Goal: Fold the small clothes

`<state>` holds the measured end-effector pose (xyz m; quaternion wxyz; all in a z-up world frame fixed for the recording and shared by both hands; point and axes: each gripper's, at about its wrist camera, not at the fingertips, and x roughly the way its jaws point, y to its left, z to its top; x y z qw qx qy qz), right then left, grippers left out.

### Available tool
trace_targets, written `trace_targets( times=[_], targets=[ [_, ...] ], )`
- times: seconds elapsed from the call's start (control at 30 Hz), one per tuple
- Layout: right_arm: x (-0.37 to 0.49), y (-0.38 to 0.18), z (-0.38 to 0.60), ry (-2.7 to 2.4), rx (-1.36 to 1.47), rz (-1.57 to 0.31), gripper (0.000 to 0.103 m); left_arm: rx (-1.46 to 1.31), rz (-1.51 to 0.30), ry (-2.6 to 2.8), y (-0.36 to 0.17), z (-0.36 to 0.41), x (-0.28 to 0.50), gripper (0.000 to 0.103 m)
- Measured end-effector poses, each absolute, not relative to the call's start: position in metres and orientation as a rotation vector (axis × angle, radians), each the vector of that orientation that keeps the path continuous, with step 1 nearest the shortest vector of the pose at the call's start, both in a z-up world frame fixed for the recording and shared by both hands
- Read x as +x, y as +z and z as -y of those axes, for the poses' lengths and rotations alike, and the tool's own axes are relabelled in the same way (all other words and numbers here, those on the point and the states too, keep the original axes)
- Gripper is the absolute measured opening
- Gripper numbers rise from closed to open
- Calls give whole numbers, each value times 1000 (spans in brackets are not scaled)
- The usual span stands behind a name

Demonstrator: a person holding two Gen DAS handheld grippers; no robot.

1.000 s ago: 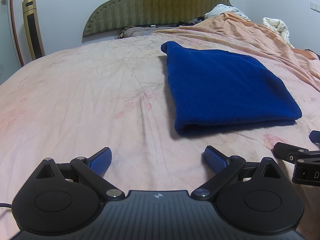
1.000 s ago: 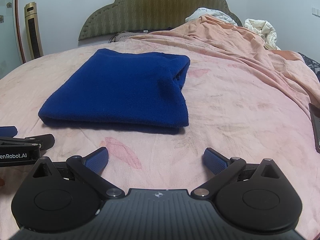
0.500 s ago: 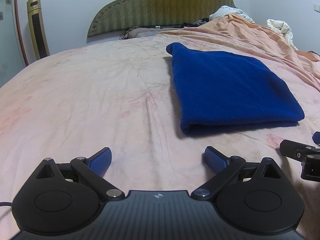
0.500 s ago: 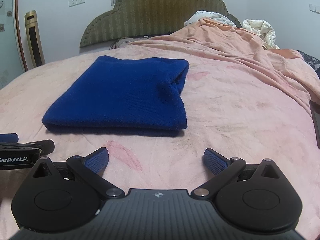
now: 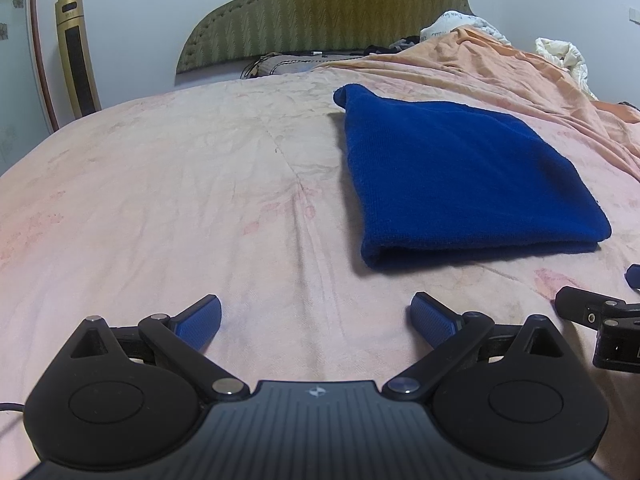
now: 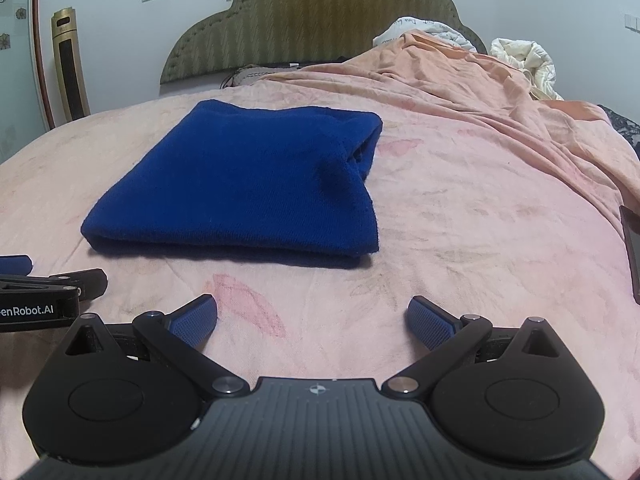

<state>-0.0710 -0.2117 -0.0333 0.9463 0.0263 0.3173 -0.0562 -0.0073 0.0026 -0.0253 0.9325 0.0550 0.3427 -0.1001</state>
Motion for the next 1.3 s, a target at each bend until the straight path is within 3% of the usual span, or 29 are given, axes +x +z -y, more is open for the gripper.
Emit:
trace_targets(
  times=[1.3],
  targets=[
    [-70, -35, 211, -108, 42, -651, 103, 112, -701, -205, -26, -3, -7, 103]
  ],
)
